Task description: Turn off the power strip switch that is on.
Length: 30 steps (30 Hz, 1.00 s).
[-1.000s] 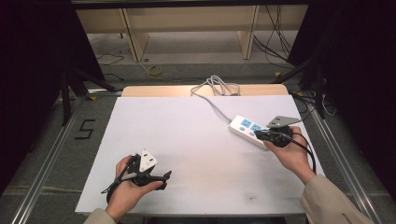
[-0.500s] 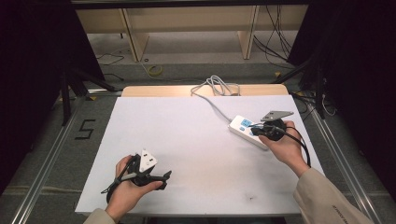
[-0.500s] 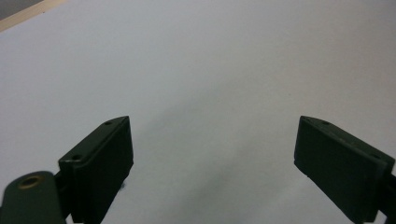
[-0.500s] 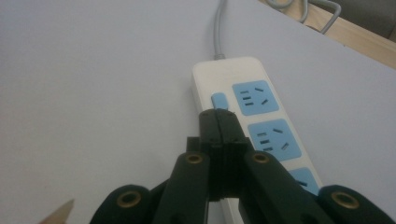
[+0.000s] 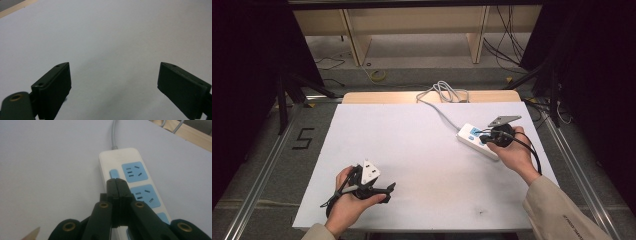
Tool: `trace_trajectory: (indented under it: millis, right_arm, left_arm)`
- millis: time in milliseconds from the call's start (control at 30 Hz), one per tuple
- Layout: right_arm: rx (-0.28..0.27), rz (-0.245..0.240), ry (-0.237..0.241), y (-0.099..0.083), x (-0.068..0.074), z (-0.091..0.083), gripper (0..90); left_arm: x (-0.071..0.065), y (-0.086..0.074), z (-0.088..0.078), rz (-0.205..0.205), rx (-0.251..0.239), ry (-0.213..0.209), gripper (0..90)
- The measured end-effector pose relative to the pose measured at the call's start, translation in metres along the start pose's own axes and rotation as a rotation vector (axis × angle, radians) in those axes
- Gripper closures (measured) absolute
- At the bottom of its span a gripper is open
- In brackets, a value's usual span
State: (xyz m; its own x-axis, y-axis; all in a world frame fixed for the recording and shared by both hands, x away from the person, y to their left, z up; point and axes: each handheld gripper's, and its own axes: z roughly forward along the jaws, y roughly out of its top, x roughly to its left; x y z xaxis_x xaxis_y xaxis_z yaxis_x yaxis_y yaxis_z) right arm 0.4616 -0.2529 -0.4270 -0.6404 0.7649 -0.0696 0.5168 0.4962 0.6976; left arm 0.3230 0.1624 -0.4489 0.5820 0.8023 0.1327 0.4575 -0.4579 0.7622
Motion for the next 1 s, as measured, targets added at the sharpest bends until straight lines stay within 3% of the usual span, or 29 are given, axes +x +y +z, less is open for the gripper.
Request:
trace_trajectory:
  millis: [633,1000]
  right_arm:
    - [0.089,0.033,-0.007,0.000,-0.010,0.022,90.0]
    - [0.128,0.008,-0.013,0.002,-0.010,0.027,90.0]
  left_arm:
    - [0.000,0.000,0.000,0.001,0.003,0.003,11.0]
    - [0.000,0.000,0.000,0.004,0.003,0.003,10.9]
